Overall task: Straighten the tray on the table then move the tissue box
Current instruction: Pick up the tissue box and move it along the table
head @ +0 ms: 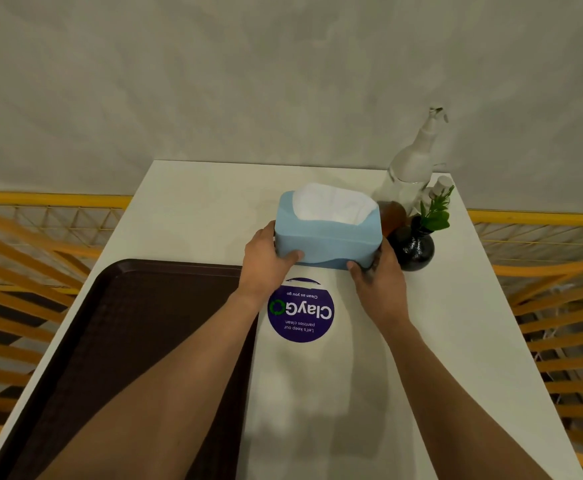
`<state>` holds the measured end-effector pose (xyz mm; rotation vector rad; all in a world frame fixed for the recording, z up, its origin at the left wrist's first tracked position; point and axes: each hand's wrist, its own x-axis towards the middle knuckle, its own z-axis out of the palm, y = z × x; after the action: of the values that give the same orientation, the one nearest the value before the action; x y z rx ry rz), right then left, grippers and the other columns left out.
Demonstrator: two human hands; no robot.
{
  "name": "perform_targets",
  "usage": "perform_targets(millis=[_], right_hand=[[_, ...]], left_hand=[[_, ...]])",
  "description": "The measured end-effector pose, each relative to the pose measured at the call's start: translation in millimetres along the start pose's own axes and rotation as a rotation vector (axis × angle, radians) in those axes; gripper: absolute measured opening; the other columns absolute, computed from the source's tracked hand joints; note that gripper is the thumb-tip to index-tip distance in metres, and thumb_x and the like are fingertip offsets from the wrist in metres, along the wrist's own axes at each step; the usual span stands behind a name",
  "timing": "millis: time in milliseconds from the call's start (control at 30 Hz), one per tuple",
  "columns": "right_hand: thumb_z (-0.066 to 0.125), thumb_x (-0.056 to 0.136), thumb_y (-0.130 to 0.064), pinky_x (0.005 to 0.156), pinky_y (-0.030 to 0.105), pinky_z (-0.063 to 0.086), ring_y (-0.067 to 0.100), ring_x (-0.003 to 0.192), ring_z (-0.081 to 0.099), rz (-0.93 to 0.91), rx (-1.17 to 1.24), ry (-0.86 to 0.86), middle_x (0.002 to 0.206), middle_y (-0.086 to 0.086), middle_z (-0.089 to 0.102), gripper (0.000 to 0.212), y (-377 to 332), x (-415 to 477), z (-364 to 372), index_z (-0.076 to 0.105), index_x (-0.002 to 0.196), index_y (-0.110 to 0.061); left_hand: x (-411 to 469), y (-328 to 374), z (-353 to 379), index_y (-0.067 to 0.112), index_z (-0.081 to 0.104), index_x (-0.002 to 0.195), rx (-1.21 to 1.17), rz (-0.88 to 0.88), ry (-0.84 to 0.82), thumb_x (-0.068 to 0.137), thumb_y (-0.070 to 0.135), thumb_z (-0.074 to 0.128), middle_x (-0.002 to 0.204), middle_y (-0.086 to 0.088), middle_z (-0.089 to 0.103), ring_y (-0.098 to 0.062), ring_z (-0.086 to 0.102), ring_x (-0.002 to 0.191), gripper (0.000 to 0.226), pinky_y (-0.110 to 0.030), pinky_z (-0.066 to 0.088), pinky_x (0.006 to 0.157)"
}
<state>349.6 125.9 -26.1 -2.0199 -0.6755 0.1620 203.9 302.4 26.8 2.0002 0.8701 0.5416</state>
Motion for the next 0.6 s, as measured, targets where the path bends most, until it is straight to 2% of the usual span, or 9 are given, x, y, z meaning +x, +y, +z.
perform_targets(millis=[167,367,533,600], right_hand=[[0.073,0.09,-0.043,0.102,0.048,0.052,0.022,0.127,0.057,0.048,-0.009,-0.016,0.143,-0.007,0.054,0.07,-9,0,4,0.033,0.147,-0.039],[0.073,0.089,-0.041,0.095,0.037,0.054,0.006,0.113,0.057,-0.012,0.007,-0.002,0.128,-0.022,0.055,0.066,-42,-2,13,0.038,0.145,-0.04],[0.074,0.091,-0.041,0.099,0.043,0.053,0.016,0.121,0.059,-0.061,-0.008,-0.018,0.138,-0.007,0.058,0.068,-80,-5,41,0.038,0.148,-0.029],[0.073,0.091,-0.042,0.098,0.039,0.053,0.013,0.119,0.058,-0.069,-0.001,-0.029,0.137,-0.01,0.057,0.067,-98,-7,59,0.038,0.147,-0.031]], left_hand=[[5,-2,-13,0.014,0.058,0.133,0.008,0.016,-0.001,0.081,0.026,0.084,0.123,-0.008,0.066,-0.026,0.064,0.112,0.06,-0.042,0.057,0.096],[7,-9,-41,0.015,0.057,0.135,-0.02,0.04,0.013,0.081,0.027,0.083,0.125,-0.007,0.065,-0.023,0.062,0.113,0.061,-0.043,0.057,0.098],[12,-22,-89,0.017,0.056,0.137,-0.019,0.058,0.04,0.08,0.029,0.083,0.125,-0.006,0.065,-0.022,0.062,0.113,0.064,-0.042,0.057,0.098],[14,-31,-112,0.016,0.057,0.136,0.001,0.061,0.055,0.079,0.03,0.084,0.124,-0.006,0.065,-0.022,0.063,0.112,0.064,-0.043,0.057,0.097]])
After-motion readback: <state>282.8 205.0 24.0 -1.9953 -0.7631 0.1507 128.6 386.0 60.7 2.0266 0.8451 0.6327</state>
